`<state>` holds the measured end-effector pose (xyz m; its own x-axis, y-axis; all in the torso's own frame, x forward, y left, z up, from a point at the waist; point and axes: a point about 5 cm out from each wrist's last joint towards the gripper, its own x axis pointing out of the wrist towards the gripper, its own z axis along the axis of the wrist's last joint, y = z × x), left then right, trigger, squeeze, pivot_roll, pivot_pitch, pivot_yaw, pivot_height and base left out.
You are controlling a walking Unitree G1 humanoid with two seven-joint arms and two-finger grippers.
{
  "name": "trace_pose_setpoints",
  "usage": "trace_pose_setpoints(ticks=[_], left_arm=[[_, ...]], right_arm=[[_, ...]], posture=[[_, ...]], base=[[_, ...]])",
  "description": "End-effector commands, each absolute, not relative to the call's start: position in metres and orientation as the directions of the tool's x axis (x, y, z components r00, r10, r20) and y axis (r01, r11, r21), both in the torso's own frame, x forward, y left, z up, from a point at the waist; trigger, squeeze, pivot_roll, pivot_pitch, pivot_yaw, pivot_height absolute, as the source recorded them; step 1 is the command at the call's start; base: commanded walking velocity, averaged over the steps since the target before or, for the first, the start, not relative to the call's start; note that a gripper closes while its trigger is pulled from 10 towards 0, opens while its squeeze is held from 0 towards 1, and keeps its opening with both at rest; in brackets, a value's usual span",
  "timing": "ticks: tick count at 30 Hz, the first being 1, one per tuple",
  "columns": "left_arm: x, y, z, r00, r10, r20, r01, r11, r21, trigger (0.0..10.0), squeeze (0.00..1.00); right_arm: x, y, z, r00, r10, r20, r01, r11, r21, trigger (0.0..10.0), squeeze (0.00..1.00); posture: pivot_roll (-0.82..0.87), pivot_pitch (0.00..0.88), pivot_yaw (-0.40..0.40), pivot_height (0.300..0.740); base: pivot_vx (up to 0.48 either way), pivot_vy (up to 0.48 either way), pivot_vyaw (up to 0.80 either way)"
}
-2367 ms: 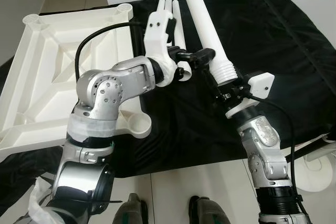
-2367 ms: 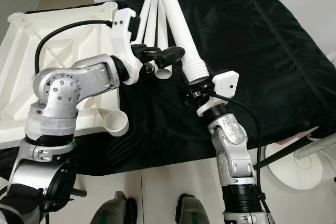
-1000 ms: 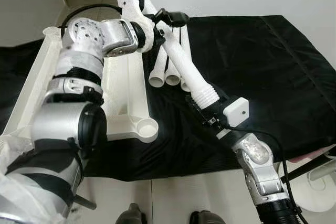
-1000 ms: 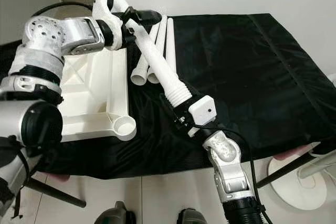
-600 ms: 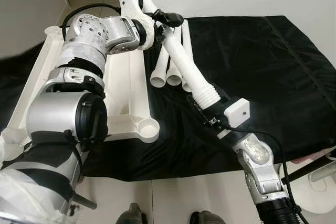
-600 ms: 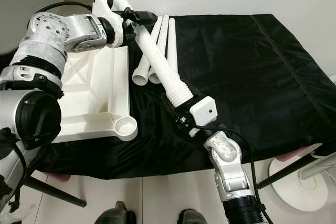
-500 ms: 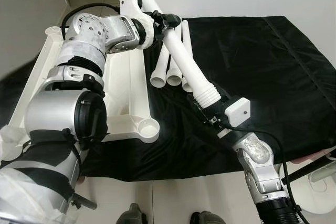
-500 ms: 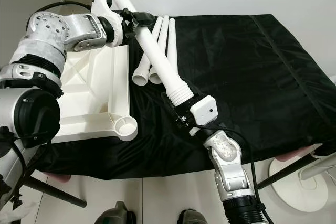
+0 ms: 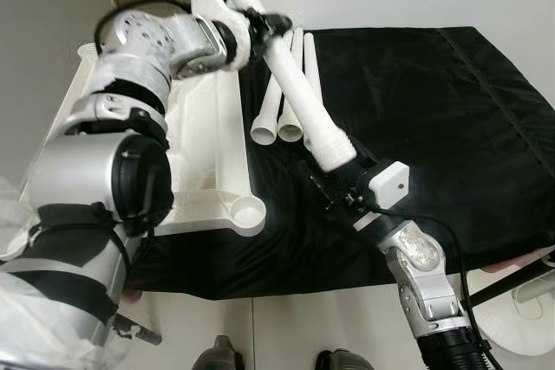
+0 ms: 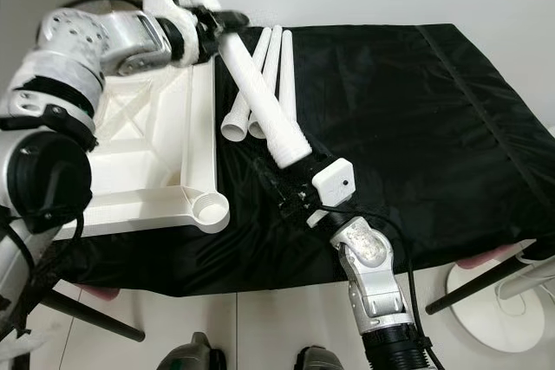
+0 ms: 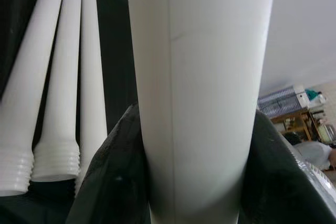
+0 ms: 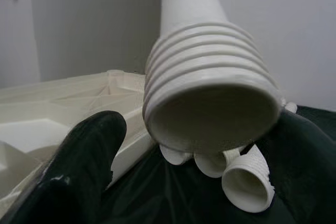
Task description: Building children table
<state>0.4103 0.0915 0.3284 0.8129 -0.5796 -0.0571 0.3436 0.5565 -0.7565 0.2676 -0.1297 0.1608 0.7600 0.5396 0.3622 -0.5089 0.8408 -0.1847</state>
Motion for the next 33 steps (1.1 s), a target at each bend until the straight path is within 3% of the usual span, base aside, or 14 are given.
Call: trace_pose_setpoints(ticks=[1,8,9,11,12,17,26,30,33], left_arm=[[0.411,0.097,0.339,0.814,-0.580,0.027,0.398,0.523,-0.753,10.0,0.00],[0.415,0.107,0.343,0.850,-0.523,0.057,0.396,0.566,-0.723,10.0,0.00],[0.416,0.111,0.345,0.864,-0.498,0.069,0.398,0.594,-0.699,10.0,0.00],[0.417,0.113,0.346,0.873,-0.481,0.078,0.399,0.613,-0.682,10.0,0.00],[0.418,0.117,0.349,0.881,-0.461,0.105,0.405,0.619,-0.673,10.0,0.00],[0.418,0.121,0.356,0.893,-0.416,0.173,0.427,0.656,-0.622,10.0,0.00],[0.411,0.116,0.366,0.876,-0.389,0.286,0.482,0.736,-0.475,10.0,0.00],[0.403,0.100,0.363,0.855,-0.385,0.346,0.486,0.827,-0.281,10.0,0.00],[0.400,0.096,0.362,0.842,-0.399,0.362,0.499,0.832,-0.243,10.0,0.00]], right_arm=[[0.269,-0.132,0.157,0.784,0.509,0.357,-0.501,0.857,-0.120,10.0,1.00],[0.271,-0.138,0.158,0.817,0.448,0.363,-0.444,0.891,-0.098,10.0,1.00],[0.273,-0.140,0.158,0.831,0.436,0.345,-0.435,0.896,-0.087,10.0,0.72],[0.274,-0.142,0.158,0.840,0.430,0.331,-0.429,0.900,-0.080,10.0,0.72],[0.279,-0.145,0.156,0.865,0.411,0.289,-0.403,0.911,-0.088,10.0,0.00],[0.287,-0.150,0.151,0.899,0.387,0.204,-0.363,0.920,-0.146,10.0,0.00],[0.293,-0.151,0.160,0.909,0.364,0.203,-0.334,0.927,-0.168,10.0,0.00],[0.298,-0.142,0.175,0.895,0.380,0.233,-0.341,0.920,-0.193,10.0,0.00],[0.299,-0.140,0.178,0.895,0.382,0.233,-0.338,0.918,-0.205,10.0,0.00]], posture=[[-0.03,0.000,0.094,0.740],[-0.03,0.000,0.089,0.740],[-0.03,0.000,0.078,0.740],[-0.03,0.000,0.078,0.740],[-0.03,0.000,0.076,0.740],[-0.03,0.000,0.060,0.740],[-0.03,0.000,0.047,0.740],[-0.02,0.000,0.035,0.740],[-0.02,0.000,0.035,0.740]], base=[[0.000,0.000,0.00],[0.000,0.000,0.00],[0.000,0.000,0.00],[0.000,0.000,0.00],[0.000,0.000,0.00],[0.000,0.000,0.00],[0.000,0.000,0.00],[0.000,0.000,0.00],[0.000,0.000,0.00]])
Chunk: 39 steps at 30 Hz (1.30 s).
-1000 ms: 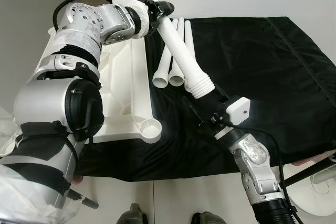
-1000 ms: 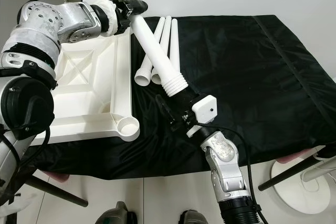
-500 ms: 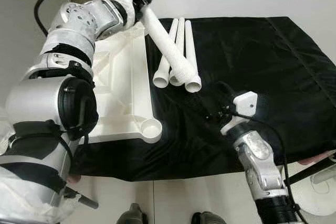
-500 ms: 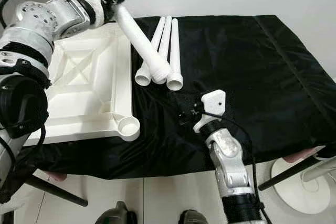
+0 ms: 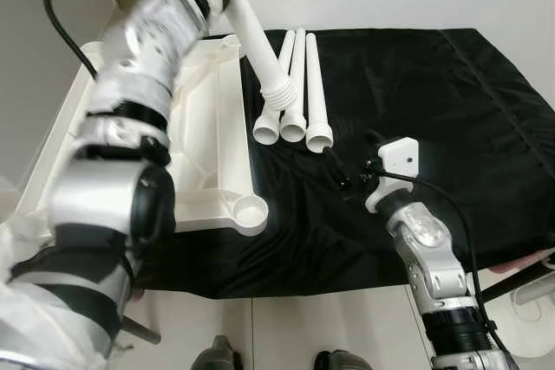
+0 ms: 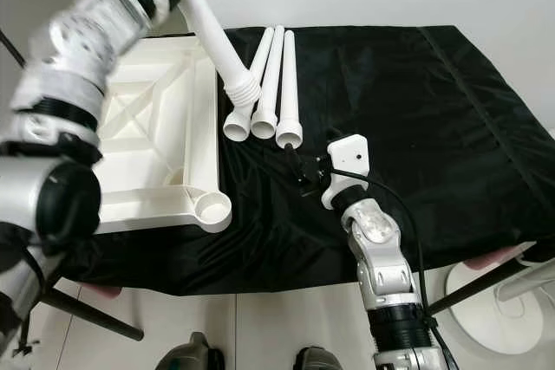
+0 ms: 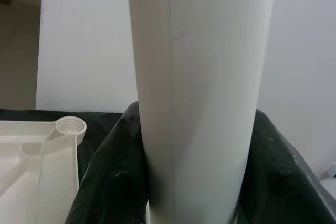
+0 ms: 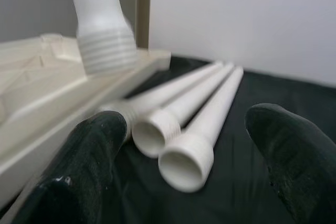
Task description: Building children table
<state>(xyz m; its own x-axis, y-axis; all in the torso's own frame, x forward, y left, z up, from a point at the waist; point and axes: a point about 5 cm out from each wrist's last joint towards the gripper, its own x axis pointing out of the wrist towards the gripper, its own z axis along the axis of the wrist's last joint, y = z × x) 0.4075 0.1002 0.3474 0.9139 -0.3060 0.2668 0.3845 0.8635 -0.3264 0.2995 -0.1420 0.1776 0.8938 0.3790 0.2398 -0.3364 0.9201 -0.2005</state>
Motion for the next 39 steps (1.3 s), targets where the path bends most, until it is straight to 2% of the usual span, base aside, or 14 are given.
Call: trace_pose_setpoints(ticks=[1,4,9,14,20,39], left_arm=[[0.398,0.095,0.362,0.837,-0.391,0.383,0.488,0.850,-0.199,10.0,0.00],[0.388,0.085,0.361,0.811,-0.390,0.436,0.469,0.879,-0.087,10.0,0.00],[0.383,0.080,0.360,0.805,-0.394,0.444,0.471,0.879,-0.074,10.0,0.00],[0.365,0.056,0.358,0.769,-0.425,0.477,0.460,0.887,0.049,10.0,0.00],[0.357,0.043,0.354,0.759,-0.435,0.484,0.465,0.883,0.064,10.0,0.00],[0.331,0.008,0.340,0.727,-0.501,0.469,0.550,0.834,0.039,10.0,0.00]], right_arm=[[0.301,-0.138,0.179,0.896,0.387,0.218,-0.337,0.912,-0.232,10.0,0.00],[0.307,-0.127,0.183,0.895,0.401,0.194,-0.341,0.896,-0.284,10.0,0.00],[0.312,-0.119,0.187,0.893,0.406,0.196,-0.341,0.892,-0.296,10.0,0.00],[0.328,-0.100,0.200,0.885,0.415,0.209,-0.345,0.888,-0.303,10.0,0.00],[0.338,-0.091,0.208,0.882,0.416,0.222,-0.324,0.876,-0.357,10.0,0.00],[0.358,-0.086,0.231,0.847,0.413,0.334,-0.281,0.882,-0.379,10.0,0.00]], posture=[[-0.02,0.000,0.033,0.740],[-0.01,0.000,0.029,0.740],[-0.01,0.000,0.034,0.740],[0.00,0.000,0.023,0.740],[0.02,0.000,0.010,0.740],[0.03,0.000,-0.011,0.740]], base=[[0.000,0.000,0.00],[0.000,0.000,0.00],[0.000,0.000,0.00],[0.000,0.000,0.00],[0.000,0.000,0.00],[0.000,0.000,0.00]])
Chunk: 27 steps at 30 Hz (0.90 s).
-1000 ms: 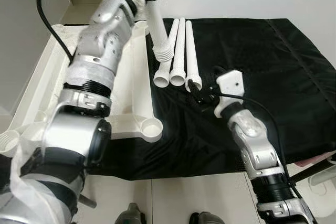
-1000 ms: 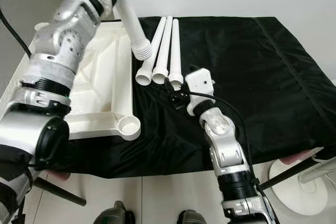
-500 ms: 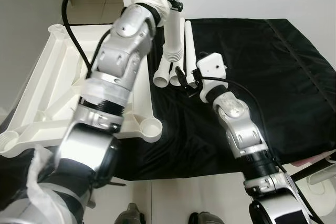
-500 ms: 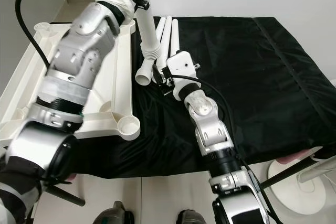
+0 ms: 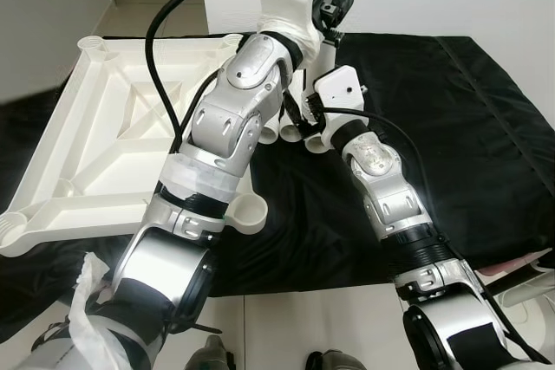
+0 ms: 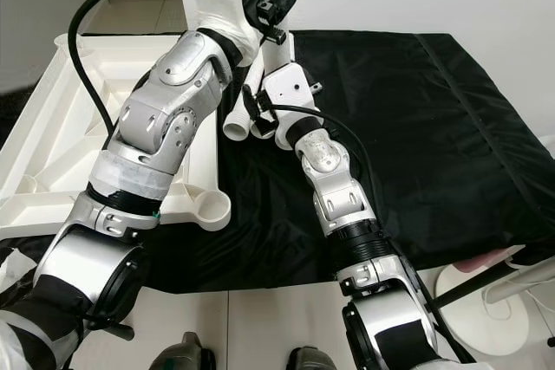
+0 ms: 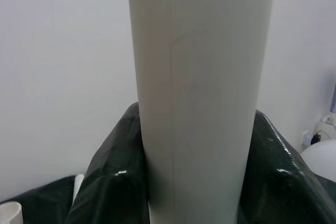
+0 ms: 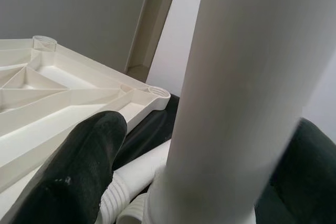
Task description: Building children table
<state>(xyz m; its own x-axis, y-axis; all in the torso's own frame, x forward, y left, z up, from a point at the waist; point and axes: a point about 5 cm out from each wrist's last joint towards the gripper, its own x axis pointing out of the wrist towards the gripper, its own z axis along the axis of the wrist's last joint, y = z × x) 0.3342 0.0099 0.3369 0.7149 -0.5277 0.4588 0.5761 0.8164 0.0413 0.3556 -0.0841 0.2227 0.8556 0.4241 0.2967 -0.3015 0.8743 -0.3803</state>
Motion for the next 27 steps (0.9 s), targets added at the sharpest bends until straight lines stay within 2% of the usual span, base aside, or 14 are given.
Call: trace_pose_setpoints(ticks=[1,21,22,23,25,26,27], left_arm=[[0.3293,0.0062,0.3394,0.726,-0.504,0.469,0.555,0.831,0.035,10.0,0.00],[0.3241,0.0020,0.3416,0.724,-0.502,0.474,0.564,0.826,0.014,10.0,0.00],[0.3236,0.0021,0.3421,0.723,-0.501,0.476,0.562,0.827,0.015,10.0,0.00],[0.3224,0.0018,0.3430,0.722,-0.500,0.478,0.563,0.826,0.014,10.0,0.00],[0.3222,0.0017,0.3431,0.722,-0.500,0.478,0.563,0.826,0.014,10.0,0.00],[0.3216,0.0011,0.3431,0.721,-0.502,0.478,0.565,0.825,0.014,10.0,0.00],[0.3216,0.0011,0.3431,0.721,-0.502,0.478,0.565,0.825,0.014,10.0,0.00]], right_arm=[[0.3598,-0.0869,0.2328,0.847,0.405,0.344,-0.269,0.885,-0.381,10.0,0.00],[0.3680,-0.0936,0.2322,0.864,0.340,0.373,-0.244,0.928,-0.280,9.8,0.00],[0.3689,-0.0941,0.2312,0.868,0.332,0.369,-0.241,0.932,-0.271,6.2,0.00],[0.3695,-0.0931,0.2307,0.863,0.339,0.374,-0.244,0.928,-0.280,4.2,0.00],[0.3695,-0.0929,0.2307,0.862,0.340,0.375,-0.244,0.928,-0.281,4.2,0.00],[0.3697,-0.0928,0.2305,0.862,0.339,0.377,-0.242,0.928,-0.281,2.0,0.00],[0.3697,-0.0928,0.2305,0.862,0.339,0.377,-0.242,0.928,-0.281,2.0,0.00]], posture=[[0.04,0.000,-0.013,0.740],[0.04,0.000,-0.015,0.740],[0.05,0.000,-0.016,0.740],[0.05,0.000,-0.017,0.740],[0.05,0.000,-0.017,0.740],[0.05,0.000,-0.016,0.740],[0.05,0.000,-0.016,0.740]], base=[[0.000,0.000,0.00],[0.000,0.000,0.00],[0.000,0.000,0.00],[0.000,0.000,0.00],[0.000,0.000,0.00],[0.000,0.000,0.00],[0.000,0.000,0.00]])
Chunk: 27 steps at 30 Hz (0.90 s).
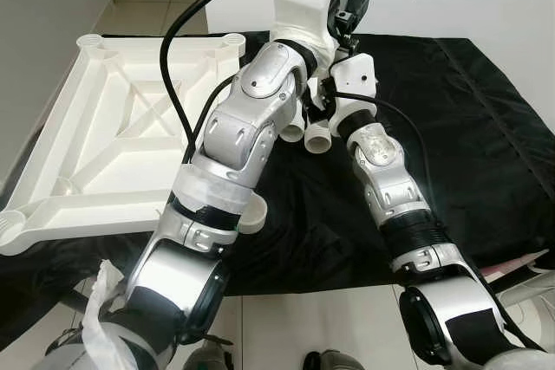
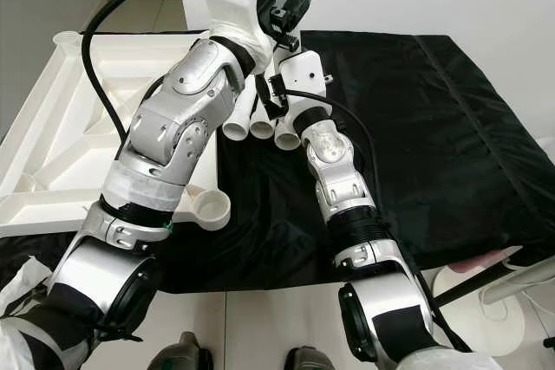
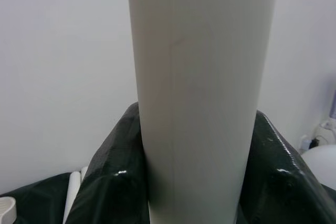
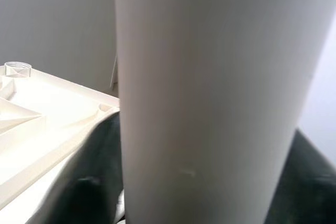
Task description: Building children table
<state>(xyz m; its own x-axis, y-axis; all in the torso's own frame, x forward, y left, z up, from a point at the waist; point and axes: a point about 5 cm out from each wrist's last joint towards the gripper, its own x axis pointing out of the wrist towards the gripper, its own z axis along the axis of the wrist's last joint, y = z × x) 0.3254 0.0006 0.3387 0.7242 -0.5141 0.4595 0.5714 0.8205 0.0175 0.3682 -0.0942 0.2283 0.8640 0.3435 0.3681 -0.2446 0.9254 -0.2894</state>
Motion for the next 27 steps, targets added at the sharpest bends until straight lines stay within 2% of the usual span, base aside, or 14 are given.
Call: trace_pose_setpoints(ticks=[1,2,3,16,17,18,19,27], left_arm=[[0.322,0.001,0.343,0.721,-0.502,0.478,0.565,0.825,0.014,10.0,0.00],[0.321,0.001,0.343,0.720,-0.503,0.477,0.566,0.824,0.015,10.0,0.00],[0.320,0.000,0.343,0.719,-0.506,0.477,0.568,0.823,0.016,10.0,0.00],[0.316,-0.005,0.343,0.694,-0.539,0.477,0.581,0.811,0.071,10.0,0.00],[0.315,-0.006,0.342,0.688,-0.549,0.475,0.597,0.800,0.060,10.0,0.41],[0.314,-0.006,0.341,0.684,-0.555,0.474,0.608,0.793,0.051,10.0,0.41],[0.312,-0.006,0.341,0.673,-0.566,0.477,0.626,0.779,0.041,10.0,1.00],[0.305,-0.008,0.337,0.626,-0.618,0.475,0.670,0.739,0.078,10.0,1.00]], right_arm=[[0.370,-0.093,0.231,0.862,0.339,0.377,-0.242,0.928,-0.281,2.0,0.00],[0.370,-0.093,0.230,0.861,0.339,0.378,-0.241,0.928,-0.282,2.0,0.00],[0.370,-0.092,0.230,0.862,0.340,0.376,-0.242,0.928,-0.285,0.0,0.00],[0.373,-0.096,0.225,0.887,0.292,0.357,-0.214,0.946,-0.242,0.0,0.00],[0.374,-0.097,0.224,0.893,0.277,0.354,-0.207,0.952,-0.224,10.0,0.00],[0.374,-0.097,0.224,0.897,0.267,0.352,-0.202,0.956,-0.211,10.0,0.00],[0.374,-0.099,0.222,0.906,0.245,0.346,-0.191,0.964,-0.184,10.0,0.00],[0.374,-0.109,0.216,0.932,0.175,0.318,-0.172,0.984,-0.037,10.0,0.00]], posture=[[0.05,0.000,-0.016,0.740],[0.05,0.000,-0.016,0.740],[0.05,0.000,-0.018,0.740],[0.06,0.000,-0.019,0.740],[0.05,0.000,-0.019,0.740],[0.05,0.000,-0.019,0.740],[0.05,0.000,-0.018,0.740],[0.05,0.000,-0.020,0.740]], base=[[0.000,0.000,0.00],[0.000,0.000,0.00],[0.000,0.000,0.00],[0.000,0.000,0.00],[0.000,0.000,0.00],[0.000,0.000,0.00],[0.000,0.000,0.00],[0.000,0.000,0.00]])
